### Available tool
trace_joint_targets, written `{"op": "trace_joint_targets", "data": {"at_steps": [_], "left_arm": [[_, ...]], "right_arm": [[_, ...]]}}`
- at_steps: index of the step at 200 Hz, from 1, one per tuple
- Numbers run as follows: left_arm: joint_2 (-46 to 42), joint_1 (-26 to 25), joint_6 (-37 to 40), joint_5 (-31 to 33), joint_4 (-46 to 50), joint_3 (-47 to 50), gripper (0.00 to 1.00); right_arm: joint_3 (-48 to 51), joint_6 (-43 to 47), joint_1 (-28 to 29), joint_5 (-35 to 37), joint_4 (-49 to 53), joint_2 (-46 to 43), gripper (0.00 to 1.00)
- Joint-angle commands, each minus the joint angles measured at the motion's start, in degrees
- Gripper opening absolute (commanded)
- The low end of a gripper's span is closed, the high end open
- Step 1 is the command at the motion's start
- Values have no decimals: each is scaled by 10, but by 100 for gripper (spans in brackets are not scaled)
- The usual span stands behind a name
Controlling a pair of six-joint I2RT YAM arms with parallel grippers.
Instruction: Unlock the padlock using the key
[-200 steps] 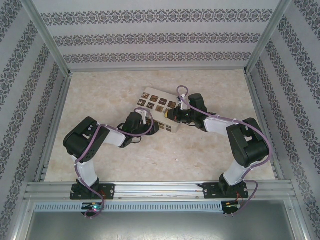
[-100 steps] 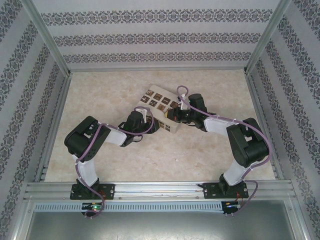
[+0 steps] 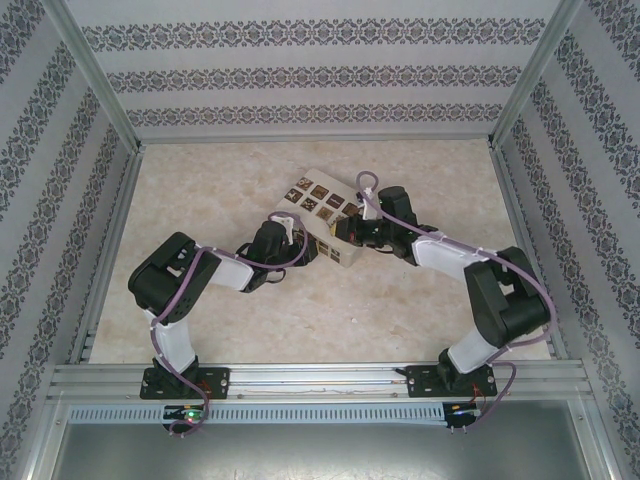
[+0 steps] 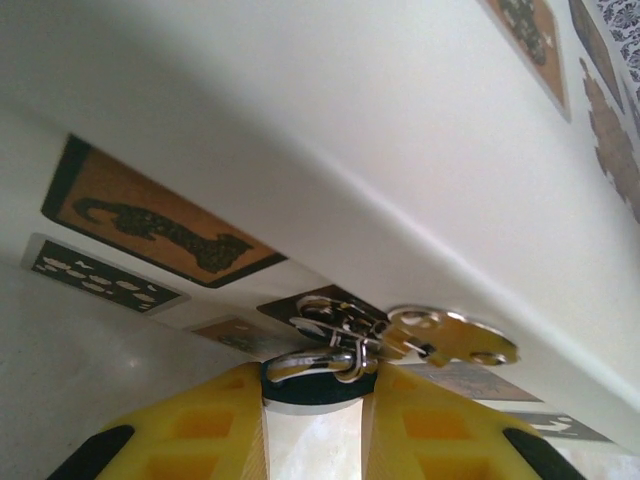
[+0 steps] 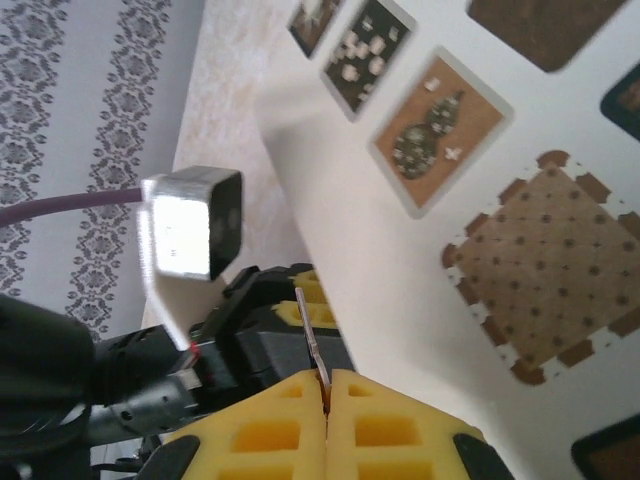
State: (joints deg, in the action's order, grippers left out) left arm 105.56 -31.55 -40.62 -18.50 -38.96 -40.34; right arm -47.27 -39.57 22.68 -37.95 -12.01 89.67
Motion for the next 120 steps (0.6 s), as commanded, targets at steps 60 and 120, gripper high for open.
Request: {"op": "trace_joint_targets", "data": {"at_steps": [60, 120], "left_arm": [[-58, -7, -77, -89, 25, -20, 24], [-77, -7, -121, -111, 42, -26, 24]], "right_arm": [[166, 142, 57, 123, -8, -206, 0], [272, 203, 147, 228, -117, -227, 0]]}}
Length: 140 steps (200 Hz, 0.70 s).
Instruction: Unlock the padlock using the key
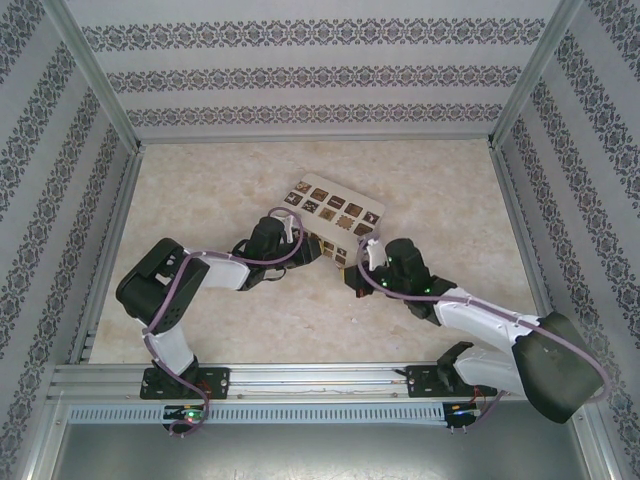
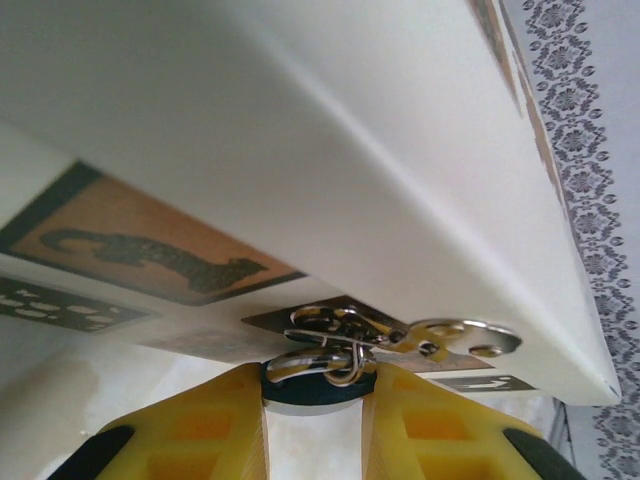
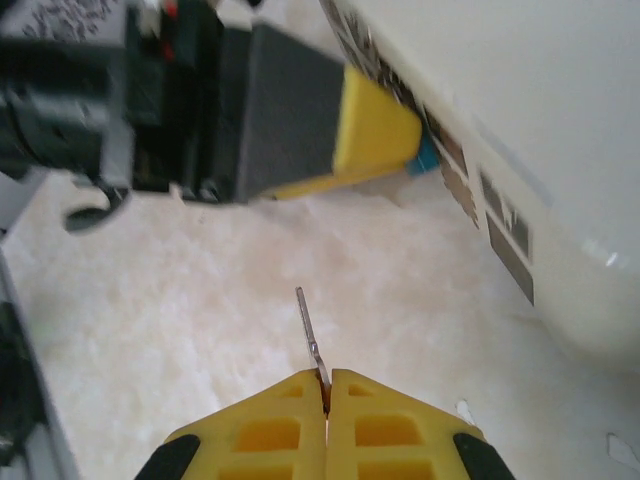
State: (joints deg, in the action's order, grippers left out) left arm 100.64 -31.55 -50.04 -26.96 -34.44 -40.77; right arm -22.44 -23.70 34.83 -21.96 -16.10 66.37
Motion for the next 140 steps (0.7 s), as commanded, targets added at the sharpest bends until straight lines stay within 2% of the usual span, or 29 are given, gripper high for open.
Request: {"op": "trace_joint_targets", "data": {"at_steps": [1, 48, 140], "left_arm": [[-28, -7, -27, -27, -3, -21, 24], [-37, -7, -30, -37, 28, -32, 24], [-20, -7, -45, -56, 35, -53, 24]], "right_arm": [[24, 44, 28, 69, -79, 8, 0], [39, 50, 62, 122, -157, 92, 0], [31, 87, 68, 187, -258, 181, 0]]}}
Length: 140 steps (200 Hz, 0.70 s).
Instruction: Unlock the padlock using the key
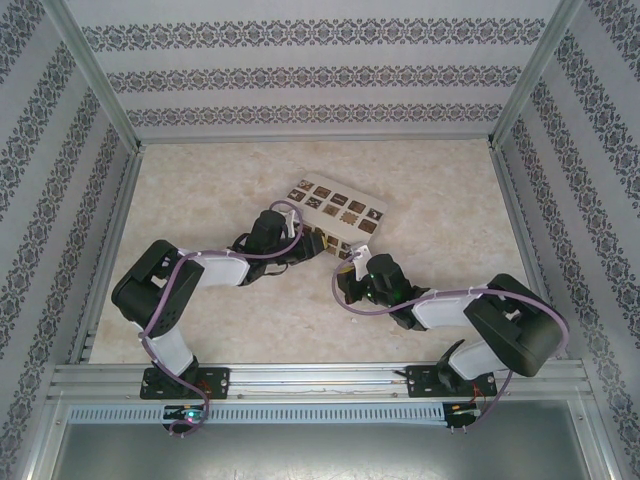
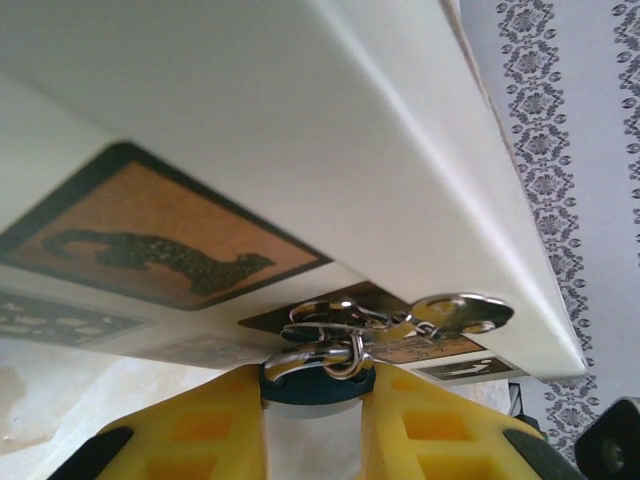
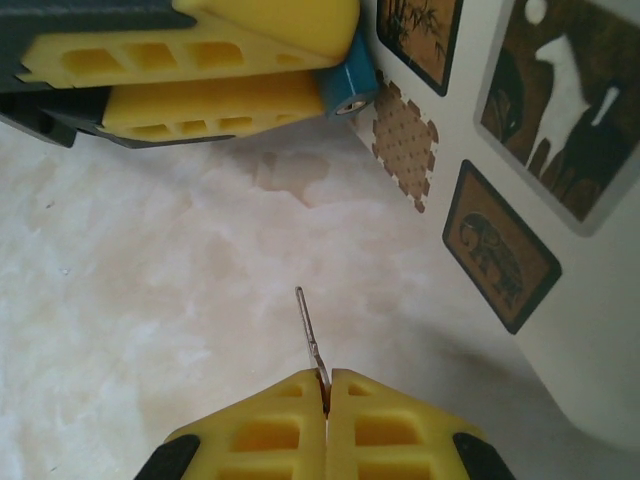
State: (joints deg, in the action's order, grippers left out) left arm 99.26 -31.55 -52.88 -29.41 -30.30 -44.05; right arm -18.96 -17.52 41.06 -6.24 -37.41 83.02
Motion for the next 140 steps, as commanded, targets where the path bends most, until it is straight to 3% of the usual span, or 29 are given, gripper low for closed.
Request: {"op": "trace_joint_targets", "data": {"at_steps": [1, 140], "left_arm": [[-6, -7, -17, -31, -7, -21, 24], [0, -7, -21, -30, -5, -26, 24]], "right_arm": [[-4, 25, 6, 30, -45, 15, 0], [-47, 51, -26, 22, -76, 45, 0]]}}
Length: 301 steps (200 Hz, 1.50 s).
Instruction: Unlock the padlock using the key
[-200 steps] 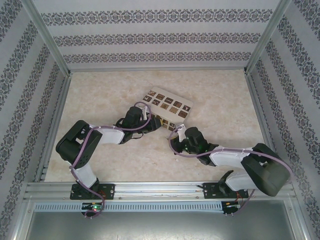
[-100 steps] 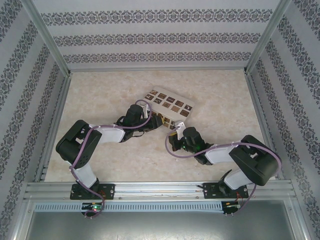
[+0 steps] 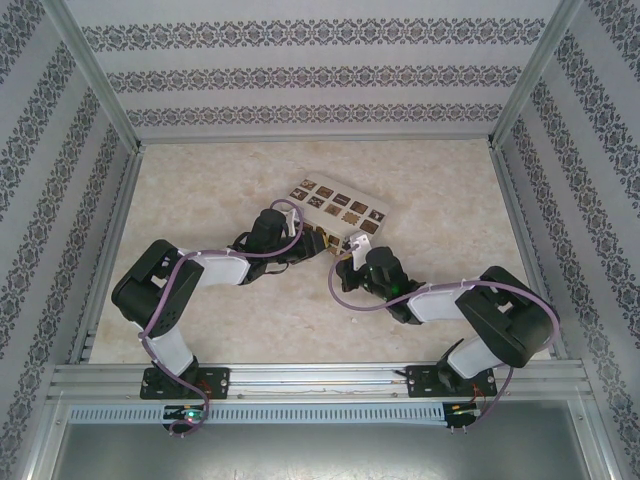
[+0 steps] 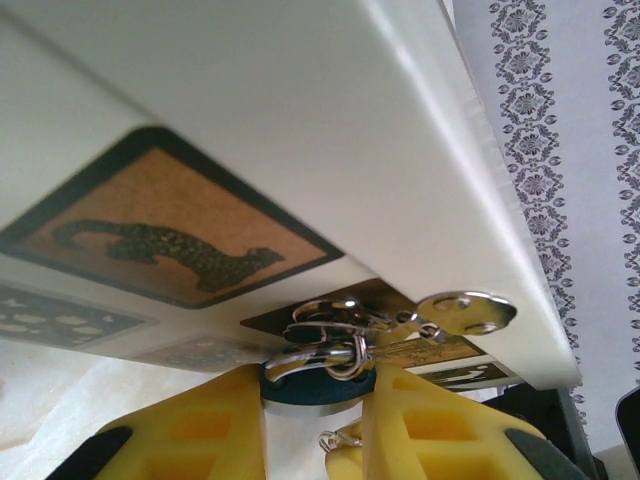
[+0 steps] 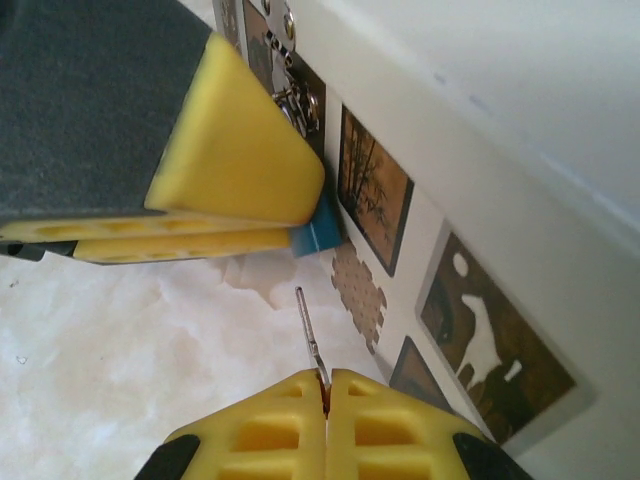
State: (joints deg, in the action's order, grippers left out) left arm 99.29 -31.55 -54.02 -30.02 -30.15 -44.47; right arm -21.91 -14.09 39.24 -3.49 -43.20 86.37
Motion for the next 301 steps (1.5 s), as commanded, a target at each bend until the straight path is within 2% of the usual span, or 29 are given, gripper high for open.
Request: {"op": "trace_joint_targets", "data": {"at_steps": [1, 162, 301], "left_arm": [[0, -7, -9, -24, -6, -21, 24], [1, -7, -8, -25, -1, -24, 24], [-2, -7, -6, -21, 4, -23, 24]], "right_arm": [[-18, 17, -7, -5, -18, 11, 0], [-38, 21, -15, 0, -18, 38, 0], [-26, 20, -19, 37, -19, 29, 0]]}}
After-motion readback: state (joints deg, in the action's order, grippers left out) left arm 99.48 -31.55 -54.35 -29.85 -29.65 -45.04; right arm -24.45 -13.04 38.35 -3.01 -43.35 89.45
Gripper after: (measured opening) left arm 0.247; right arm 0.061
